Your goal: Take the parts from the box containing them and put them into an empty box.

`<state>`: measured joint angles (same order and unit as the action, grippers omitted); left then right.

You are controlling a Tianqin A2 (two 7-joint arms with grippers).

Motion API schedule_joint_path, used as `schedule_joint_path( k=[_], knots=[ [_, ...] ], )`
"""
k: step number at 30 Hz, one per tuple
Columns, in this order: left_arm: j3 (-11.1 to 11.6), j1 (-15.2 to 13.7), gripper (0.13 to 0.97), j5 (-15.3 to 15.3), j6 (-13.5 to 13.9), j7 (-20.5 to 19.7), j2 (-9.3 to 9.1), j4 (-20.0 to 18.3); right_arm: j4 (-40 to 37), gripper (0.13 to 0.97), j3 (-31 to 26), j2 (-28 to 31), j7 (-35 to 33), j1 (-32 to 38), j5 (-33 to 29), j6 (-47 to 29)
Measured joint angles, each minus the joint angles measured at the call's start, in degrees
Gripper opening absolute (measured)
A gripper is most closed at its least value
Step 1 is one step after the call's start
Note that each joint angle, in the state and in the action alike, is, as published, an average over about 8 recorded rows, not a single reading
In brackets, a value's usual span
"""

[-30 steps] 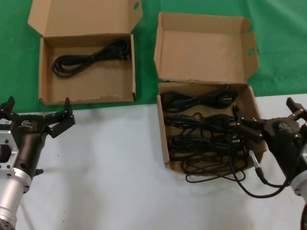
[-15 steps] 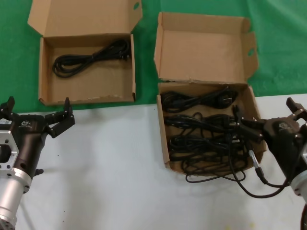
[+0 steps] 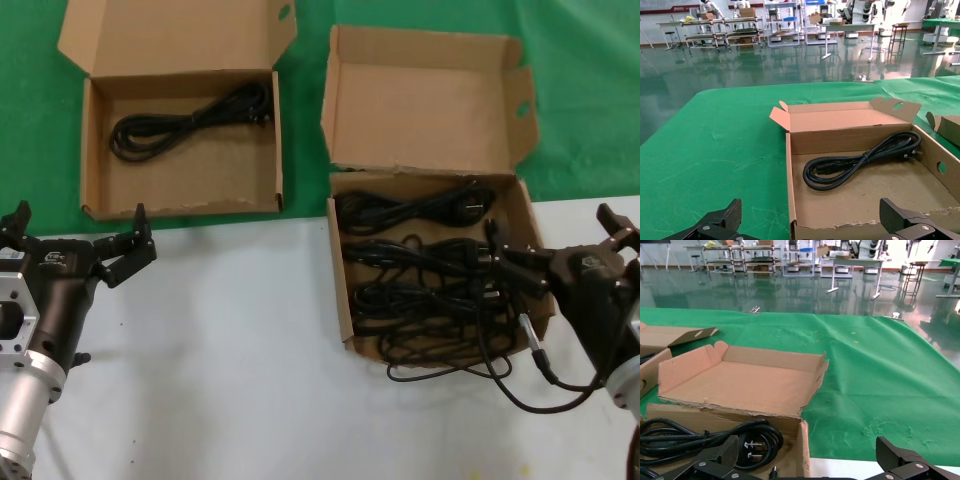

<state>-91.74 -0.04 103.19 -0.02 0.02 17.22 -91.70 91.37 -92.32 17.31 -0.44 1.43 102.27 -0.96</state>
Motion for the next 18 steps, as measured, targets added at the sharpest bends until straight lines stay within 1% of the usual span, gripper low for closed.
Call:
schedule_joint_path(
  k=[18],
  knots=[
    [0.0,0.0,0.966,0.0,0.0,0.0,0.0,0.0,0.0,0.966,0.0,0.0,0.0,0.0,0.0,0.0]
  ],
)
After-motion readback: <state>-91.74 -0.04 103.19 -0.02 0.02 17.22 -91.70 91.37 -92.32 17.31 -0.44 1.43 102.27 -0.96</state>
